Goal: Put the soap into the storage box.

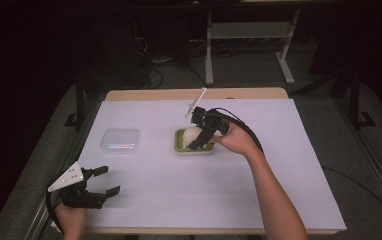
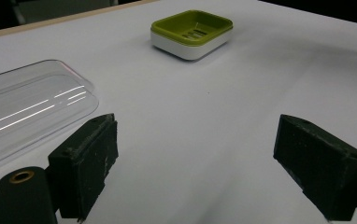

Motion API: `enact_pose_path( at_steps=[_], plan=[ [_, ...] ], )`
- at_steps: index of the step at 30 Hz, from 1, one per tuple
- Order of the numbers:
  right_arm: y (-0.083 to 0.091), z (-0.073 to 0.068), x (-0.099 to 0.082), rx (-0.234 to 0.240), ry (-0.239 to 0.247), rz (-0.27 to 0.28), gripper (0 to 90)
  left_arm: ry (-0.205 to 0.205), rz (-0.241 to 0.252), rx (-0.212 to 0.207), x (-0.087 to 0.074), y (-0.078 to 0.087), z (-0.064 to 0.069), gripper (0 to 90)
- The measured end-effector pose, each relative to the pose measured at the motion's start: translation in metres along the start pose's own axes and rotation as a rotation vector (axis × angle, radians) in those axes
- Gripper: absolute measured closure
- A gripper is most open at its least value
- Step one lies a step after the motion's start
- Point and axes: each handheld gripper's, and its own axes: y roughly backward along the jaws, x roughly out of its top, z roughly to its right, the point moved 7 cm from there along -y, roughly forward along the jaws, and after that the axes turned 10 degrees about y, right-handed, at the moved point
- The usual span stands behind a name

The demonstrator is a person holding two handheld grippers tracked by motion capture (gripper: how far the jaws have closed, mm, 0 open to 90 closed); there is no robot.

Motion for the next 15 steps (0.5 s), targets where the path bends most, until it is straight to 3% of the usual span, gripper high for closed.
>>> enact_pose_path(
  at_steps=[15],
  plan=[
    [-0.017,0.016,-0.004,-0.023,-0.037,-0.018,23.5,-0.001,-0.005,0.001,0.000,0.000,0.000,13.2]
  ],
)
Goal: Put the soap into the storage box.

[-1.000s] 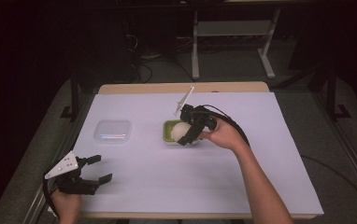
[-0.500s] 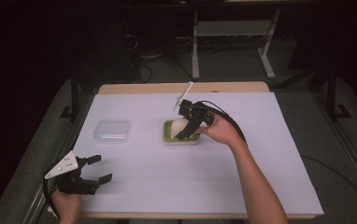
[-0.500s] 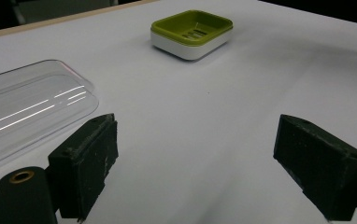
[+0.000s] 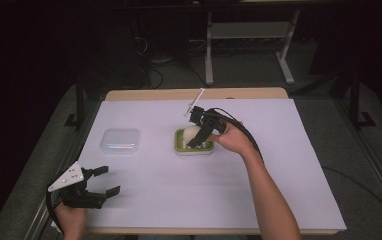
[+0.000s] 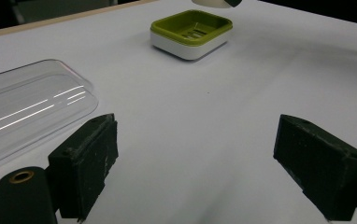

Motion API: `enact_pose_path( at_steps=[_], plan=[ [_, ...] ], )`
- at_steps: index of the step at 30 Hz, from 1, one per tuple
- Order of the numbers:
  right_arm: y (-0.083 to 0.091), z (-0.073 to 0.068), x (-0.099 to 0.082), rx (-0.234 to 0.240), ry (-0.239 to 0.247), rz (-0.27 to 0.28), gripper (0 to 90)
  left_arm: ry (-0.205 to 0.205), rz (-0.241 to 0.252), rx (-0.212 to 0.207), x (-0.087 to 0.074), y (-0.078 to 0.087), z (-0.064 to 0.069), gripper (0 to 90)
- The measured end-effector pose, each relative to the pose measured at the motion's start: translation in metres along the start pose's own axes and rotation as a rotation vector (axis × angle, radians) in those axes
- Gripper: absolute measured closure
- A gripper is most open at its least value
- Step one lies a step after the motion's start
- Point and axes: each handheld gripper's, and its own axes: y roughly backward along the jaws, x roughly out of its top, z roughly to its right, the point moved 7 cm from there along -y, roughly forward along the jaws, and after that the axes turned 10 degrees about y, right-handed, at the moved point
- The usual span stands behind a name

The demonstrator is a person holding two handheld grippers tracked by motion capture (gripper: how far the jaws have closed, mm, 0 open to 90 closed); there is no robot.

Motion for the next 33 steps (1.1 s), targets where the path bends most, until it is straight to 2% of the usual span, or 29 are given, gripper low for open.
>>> enact_pose_path(
  at_steps=[33],
  plan=[
    [-0.021,0.016,-0.005,-0.017,-0.058,-0.029,23.5,0.001,0.003,-0.002,0.000,-0.001,0.001,13.2]
  ],
)
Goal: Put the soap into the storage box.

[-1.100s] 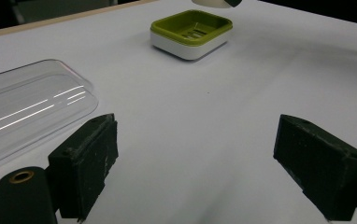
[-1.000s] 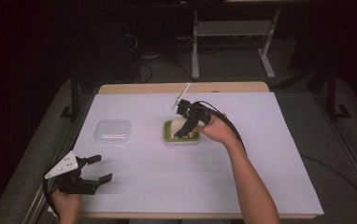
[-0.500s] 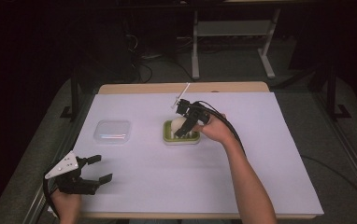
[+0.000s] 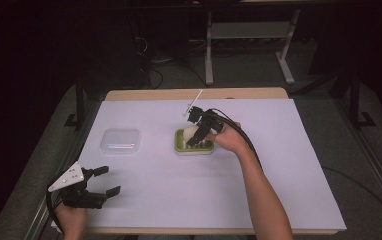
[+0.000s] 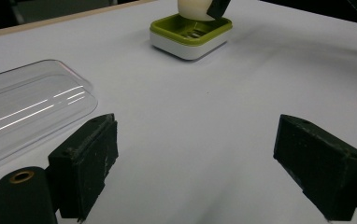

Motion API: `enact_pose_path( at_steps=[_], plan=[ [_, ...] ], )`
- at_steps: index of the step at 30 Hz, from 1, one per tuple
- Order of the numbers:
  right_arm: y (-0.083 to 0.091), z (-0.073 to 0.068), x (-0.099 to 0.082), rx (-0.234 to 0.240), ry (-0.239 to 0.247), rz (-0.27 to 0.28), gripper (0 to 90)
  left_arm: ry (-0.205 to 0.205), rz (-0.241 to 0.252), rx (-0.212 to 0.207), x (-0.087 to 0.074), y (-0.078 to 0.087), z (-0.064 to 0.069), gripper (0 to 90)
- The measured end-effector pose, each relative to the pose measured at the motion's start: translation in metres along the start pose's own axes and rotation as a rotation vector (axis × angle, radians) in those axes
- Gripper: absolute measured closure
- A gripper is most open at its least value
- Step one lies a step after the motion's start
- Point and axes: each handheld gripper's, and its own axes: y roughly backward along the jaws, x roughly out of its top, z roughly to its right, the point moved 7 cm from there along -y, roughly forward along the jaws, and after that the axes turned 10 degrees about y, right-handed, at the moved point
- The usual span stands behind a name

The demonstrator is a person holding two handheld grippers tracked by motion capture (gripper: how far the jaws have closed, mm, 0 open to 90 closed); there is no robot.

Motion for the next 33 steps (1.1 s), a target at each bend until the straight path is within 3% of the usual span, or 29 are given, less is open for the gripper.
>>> enact_pose_path(
  at_steps=[33],
  plan=[
    [-0.016,0.004,-0.004,-0.006,-0.015,-0.051,23.5,0.000,-0.003,-0.002,0.000,-0.001,0.001,13.2]
  ],
)
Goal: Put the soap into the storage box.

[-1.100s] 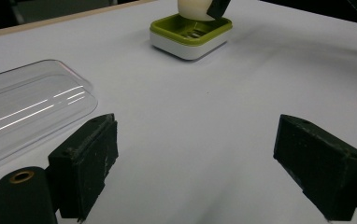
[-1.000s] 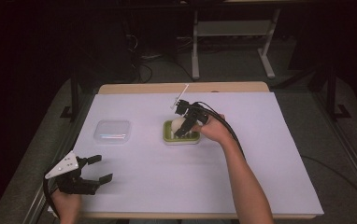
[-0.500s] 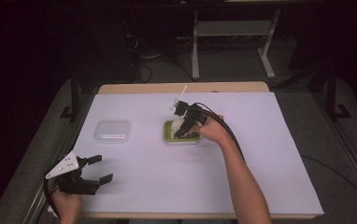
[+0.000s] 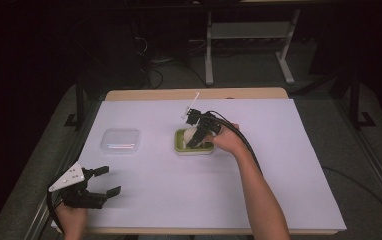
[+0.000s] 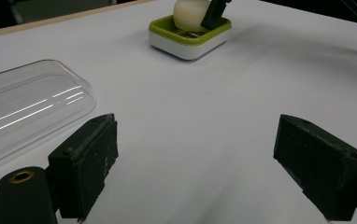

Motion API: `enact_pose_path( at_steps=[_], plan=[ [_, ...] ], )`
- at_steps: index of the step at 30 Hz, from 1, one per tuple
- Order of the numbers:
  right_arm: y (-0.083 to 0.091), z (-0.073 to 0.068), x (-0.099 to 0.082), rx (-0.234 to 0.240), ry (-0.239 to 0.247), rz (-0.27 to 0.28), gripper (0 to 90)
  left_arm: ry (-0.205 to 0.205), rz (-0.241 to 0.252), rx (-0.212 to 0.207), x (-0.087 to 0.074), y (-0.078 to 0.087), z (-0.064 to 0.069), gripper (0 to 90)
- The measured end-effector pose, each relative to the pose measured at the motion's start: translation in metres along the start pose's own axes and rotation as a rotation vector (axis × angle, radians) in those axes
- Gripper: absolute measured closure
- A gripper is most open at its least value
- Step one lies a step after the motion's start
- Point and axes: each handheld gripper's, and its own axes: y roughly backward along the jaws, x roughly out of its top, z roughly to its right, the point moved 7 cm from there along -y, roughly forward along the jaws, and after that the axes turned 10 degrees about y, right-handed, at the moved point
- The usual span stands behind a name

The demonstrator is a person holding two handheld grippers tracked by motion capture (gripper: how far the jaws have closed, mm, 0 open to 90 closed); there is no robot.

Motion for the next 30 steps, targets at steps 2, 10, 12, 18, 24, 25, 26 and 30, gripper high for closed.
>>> enact_pose_path(
  at_steps=[2,10,12,18,24,25,26,30],
  plan=[
    [-0.0005,0.0005,-0.0002,-0.004,0.000,-0.001,23.4,-0.002,0.001,0.000,0.0002,0.0000,0.0004,13.2],
    [-0.0004,0.0006,-0.0002,-0.007,0.003,-0.004,23.4,-0.004,-0.002,0.000,0.0001,0.0000,0.0001,13.2],
    [-0.0004,0.0007,-0.0004,-0.007,0.003,-0.004,23.5,-0.001,-0.001,0.000,0.0000,0.0001,0.0002,13.2],
    [0.0000,0.0002,-0.0006,-0.008,0.002,-0.005,23.4,-0.004,-0.002,0.000,0.0001,0.0000,0.0003,13.2],
    [0.0001,-0.0003,-0.0001,-0.007,0.004,-0.006,23.4,-0.004,-0.001,0.000,0.0001,0.0000,0.0003,13.2],
    [0.0002,-0.0003,-0.0003,-0.008,0.003,-0.007,23.4,-0.002,-0.001,0.000,0.0002,0.0000,0.0004,13.2],
    [0.0003,-0.0003,-0.0003,-0.009,0.003,-0.008,23.4,-0.003,-0.002,0.001,0.0001,0.0000,0.0003,13.2],
    [0.0005,0.0000,-0.0006,-0.010,0.006,-0.007,23.4,-0.004,0.000,0.001,0.0003,0.0001,0.0002,13.2]
  ],
)
